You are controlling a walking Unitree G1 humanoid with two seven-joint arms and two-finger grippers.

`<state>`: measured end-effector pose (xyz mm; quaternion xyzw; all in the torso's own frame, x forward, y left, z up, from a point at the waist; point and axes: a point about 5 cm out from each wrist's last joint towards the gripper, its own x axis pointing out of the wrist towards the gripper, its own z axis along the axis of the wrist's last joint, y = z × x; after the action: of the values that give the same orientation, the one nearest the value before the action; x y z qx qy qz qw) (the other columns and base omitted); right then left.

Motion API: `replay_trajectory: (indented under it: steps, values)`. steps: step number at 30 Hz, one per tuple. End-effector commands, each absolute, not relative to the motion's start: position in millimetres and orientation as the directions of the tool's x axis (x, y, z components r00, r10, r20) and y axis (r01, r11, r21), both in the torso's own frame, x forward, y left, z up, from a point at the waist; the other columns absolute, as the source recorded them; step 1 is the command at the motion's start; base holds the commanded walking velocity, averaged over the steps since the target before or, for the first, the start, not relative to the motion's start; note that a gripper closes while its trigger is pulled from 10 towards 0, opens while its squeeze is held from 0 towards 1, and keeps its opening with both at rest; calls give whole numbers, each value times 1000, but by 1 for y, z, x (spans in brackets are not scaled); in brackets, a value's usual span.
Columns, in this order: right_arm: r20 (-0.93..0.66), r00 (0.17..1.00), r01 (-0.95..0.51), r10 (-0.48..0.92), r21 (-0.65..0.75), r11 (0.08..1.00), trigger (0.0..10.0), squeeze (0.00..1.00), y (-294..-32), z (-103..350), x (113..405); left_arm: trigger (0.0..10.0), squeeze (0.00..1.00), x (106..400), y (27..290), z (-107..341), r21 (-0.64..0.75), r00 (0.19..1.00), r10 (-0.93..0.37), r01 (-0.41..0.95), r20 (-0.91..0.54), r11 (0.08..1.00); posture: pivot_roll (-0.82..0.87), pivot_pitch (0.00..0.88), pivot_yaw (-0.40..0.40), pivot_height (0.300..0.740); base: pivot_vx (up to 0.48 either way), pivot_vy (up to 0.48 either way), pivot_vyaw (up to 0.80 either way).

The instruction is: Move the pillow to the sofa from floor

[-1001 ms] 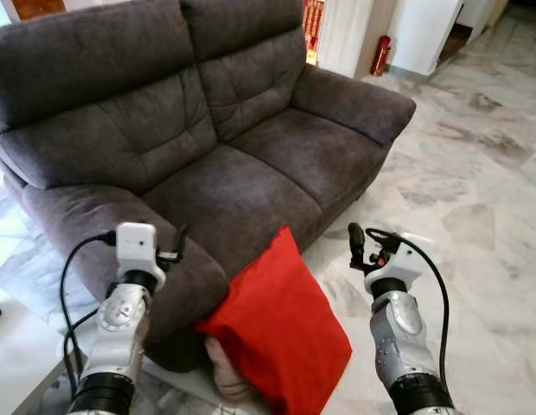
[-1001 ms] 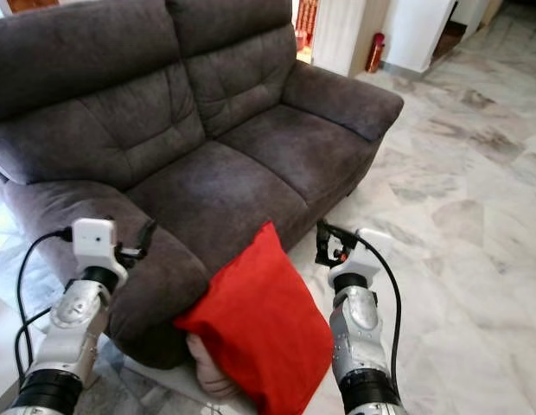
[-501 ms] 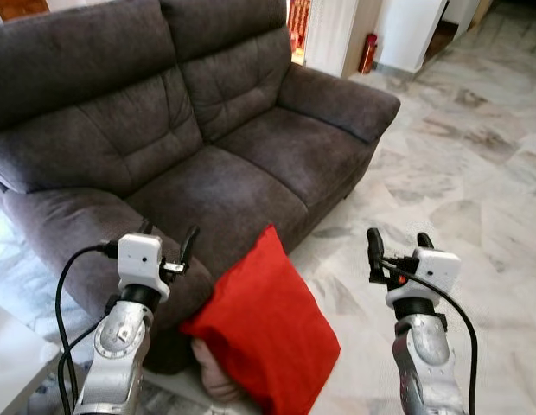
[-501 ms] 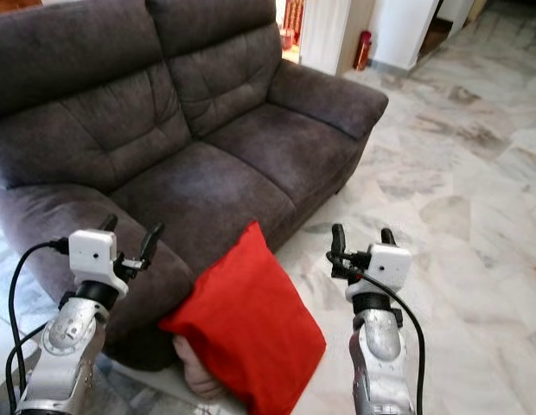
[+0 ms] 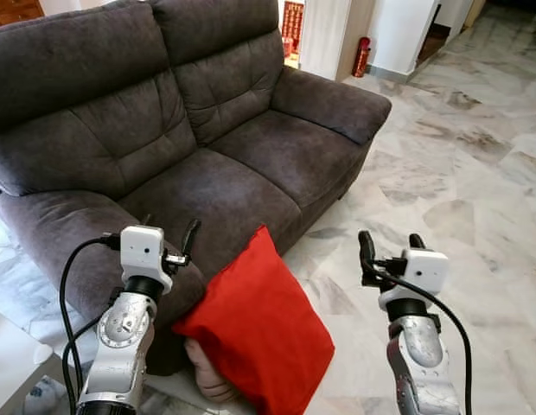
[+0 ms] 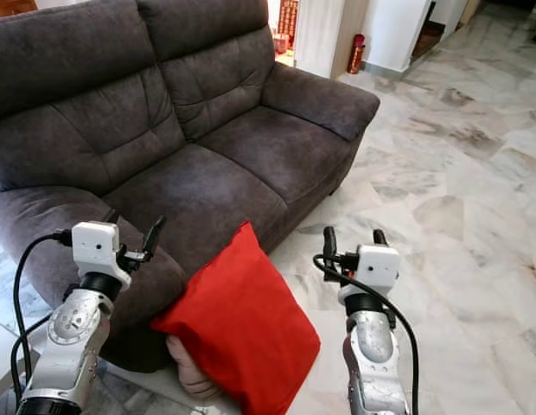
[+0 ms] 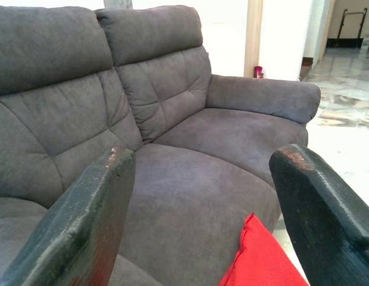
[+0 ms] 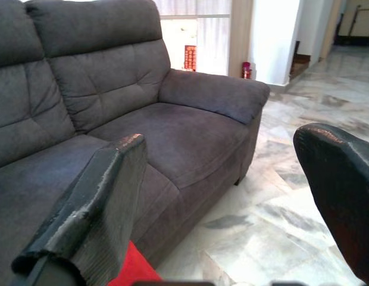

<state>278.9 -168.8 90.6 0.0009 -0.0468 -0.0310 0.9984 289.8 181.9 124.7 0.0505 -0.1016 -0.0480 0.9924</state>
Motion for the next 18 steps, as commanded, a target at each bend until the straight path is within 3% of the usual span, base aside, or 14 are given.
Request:
replay_trajectory:
  steps: [1, 9, 18]
  values:
    - [107, 992, 73, -72, -3, 997, 10000, 0, -172, 98, 281, 10000, 0, 292, 183, 126, 103, 978, -87, 68, 189, 992, 120, 0, -68, 740, 0, 0, 0]
    - [98, 994, 58, -56, -19, 998, 10000, 0, -170, 102, 287, 10000, 0, 292, 185, 124, 99, 980, -71, 54, 187, 994, 119, 0, -80, 710, 0, 0, 0]
    - [105, 994, 16, -15, -7, 1000, 10000, 0, -163, 108, 290, 10000, 0, 293, 186, 122, 94, 982, -57, 40, 182, 995, 116, 0, -91, 645, 0, 0, 0]
